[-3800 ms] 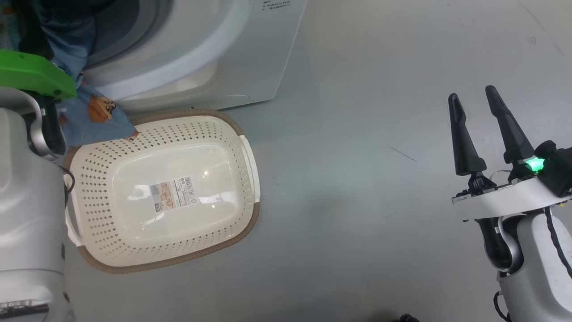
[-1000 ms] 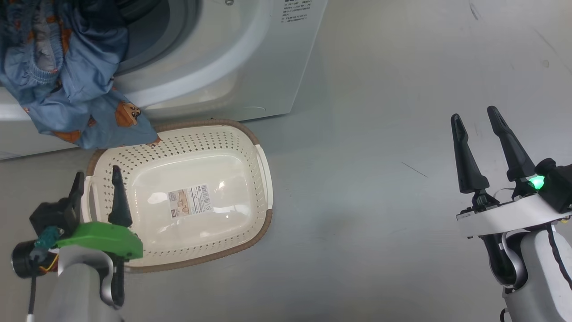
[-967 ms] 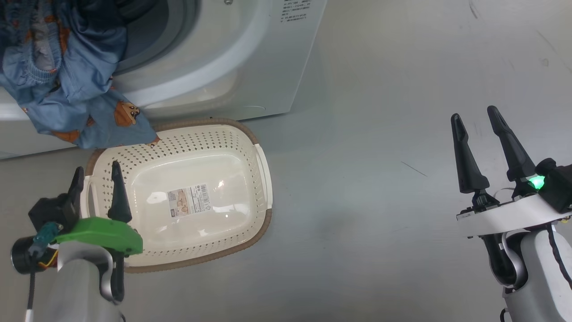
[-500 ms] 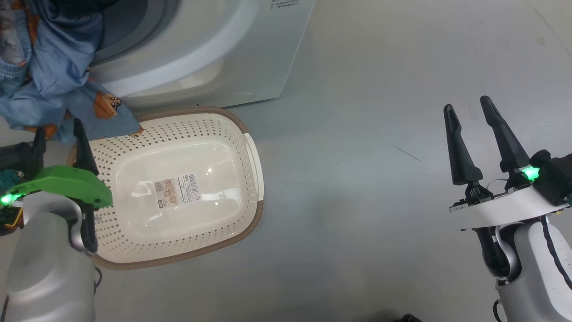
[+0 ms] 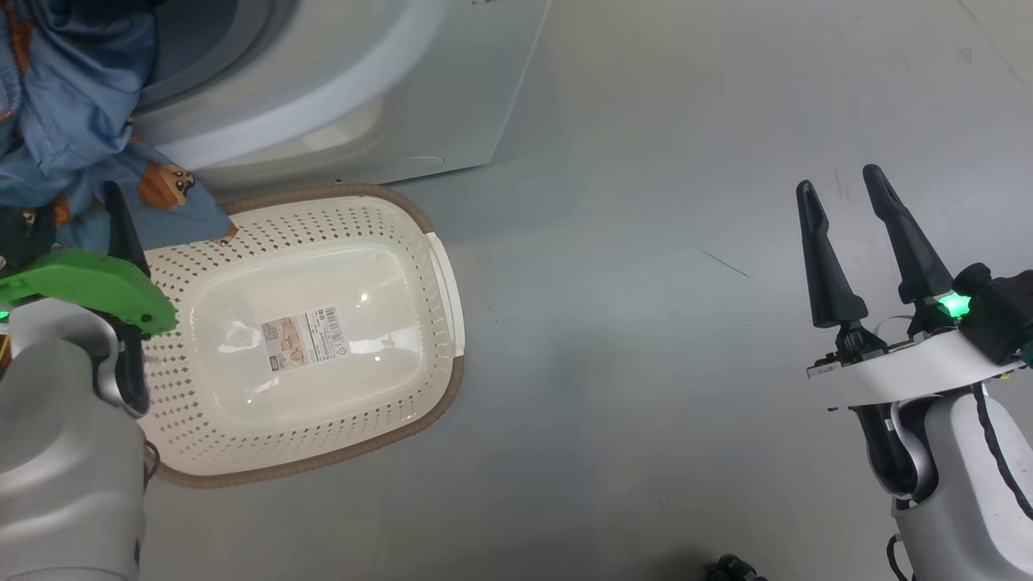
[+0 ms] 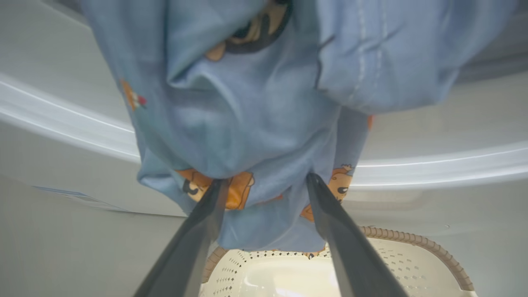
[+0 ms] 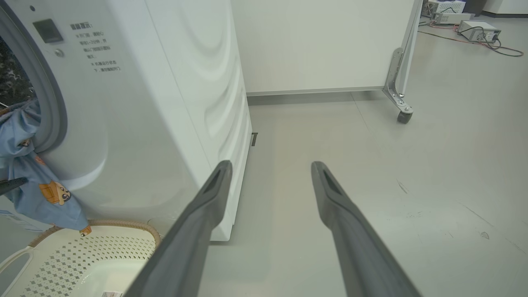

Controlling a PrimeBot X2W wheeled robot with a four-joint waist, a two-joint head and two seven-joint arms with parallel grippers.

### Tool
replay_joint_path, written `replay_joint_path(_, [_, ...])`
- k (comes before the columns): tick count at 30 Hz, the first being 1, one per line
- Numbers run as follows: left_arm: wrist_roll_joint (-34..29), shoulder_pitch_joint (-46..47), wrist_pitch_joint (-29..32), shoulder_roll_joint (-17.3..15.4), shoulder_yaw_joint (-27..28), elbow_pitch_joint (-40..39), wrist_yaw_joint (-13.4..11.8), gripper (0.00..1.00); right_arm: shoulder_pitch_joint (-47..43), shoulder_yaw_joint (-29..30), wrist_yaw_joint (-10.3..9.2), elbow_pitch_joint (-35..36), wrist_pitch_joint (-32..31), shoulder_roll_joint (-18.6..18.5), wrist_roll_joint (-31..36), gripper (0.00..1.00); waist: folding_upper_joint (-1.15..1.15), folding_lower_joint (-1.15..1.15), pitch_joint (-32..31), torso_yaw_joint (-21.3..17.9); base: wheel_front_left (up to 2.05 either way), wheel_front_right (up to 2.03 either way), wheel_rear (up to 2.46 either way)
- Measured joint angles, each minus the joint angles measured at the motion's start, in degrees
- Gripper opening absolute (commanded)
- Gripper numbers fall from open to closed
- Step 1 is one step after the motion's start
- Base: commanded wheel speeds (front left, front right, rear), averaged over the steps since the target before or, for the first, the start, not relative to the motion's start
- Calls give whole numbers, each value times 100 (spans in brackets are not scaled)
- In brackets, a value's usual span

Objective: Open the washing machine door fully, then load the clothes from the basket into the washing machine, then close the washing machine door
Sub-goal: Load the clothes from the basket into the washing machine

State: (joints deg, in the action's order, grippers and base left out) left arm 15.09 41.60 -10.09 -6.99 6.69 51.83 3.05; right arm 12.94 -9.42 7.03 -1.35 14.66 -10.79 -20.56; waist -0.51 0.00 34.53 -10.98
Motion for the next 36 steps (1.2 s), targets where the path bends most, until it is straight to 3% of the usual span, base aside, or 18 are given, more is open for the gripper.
replay_joint_path(5, [5, 245, 2, -40, 4, 183, 1, 100, 54, -13, 0, 0, 0, 0, 0, 100, 0, 0, 27, -30, 0, 0, 0])
replay_joint_path(6, [8, 298, 0, -42, 9, 220, 2, 93, 68, -14, 0, 0, 0, 0, 0, 100, 0, 0, 33, -38, 0, 0, 0])
replay_joint_path(7, [18, 354, -3, -45, 19, 264, 3, 52, 72, -15, 0, 0, 0, 0, 0, 100, 0, 0, 38, -45, 0, 0, 0])
replay_joint_path(8, [21, 399, -5, -53, 20, 308, 4, 33, 72, -16, 0, -1, 0, 0, 0, 100, 0, 0, 43, -51, 0, 0, 0])
replay_joint_path(9, [23, 434, -8, -63, 20, 337, 9, 0, 72, -15, 0, -2, 0, 0, 0, 100, 0, 0, 47, -57, 0, 0, 0])
replay_joint_path(17, [67, 543, -166, -59, 25, 600, 147, 0, 75, 47, 0, -10, 0, 12, 0, 100, 0, 0, 51, -52, 0, 0, 0])
replay_joint_path(25, [123, 534, -366, 194, -36, 677, 254, 0, 75, 207, 0, -14, 0, 14, 1, 100, 0, 0, -10, 109, 0, 0, 0])
replay_joint_path(36, [99, 352, -421, 259, -141, 247, 347, 0, 73, 221, 0, -21, 0, 18, 1, 100, 0, 0, -138, 323, 0, 0, 0])
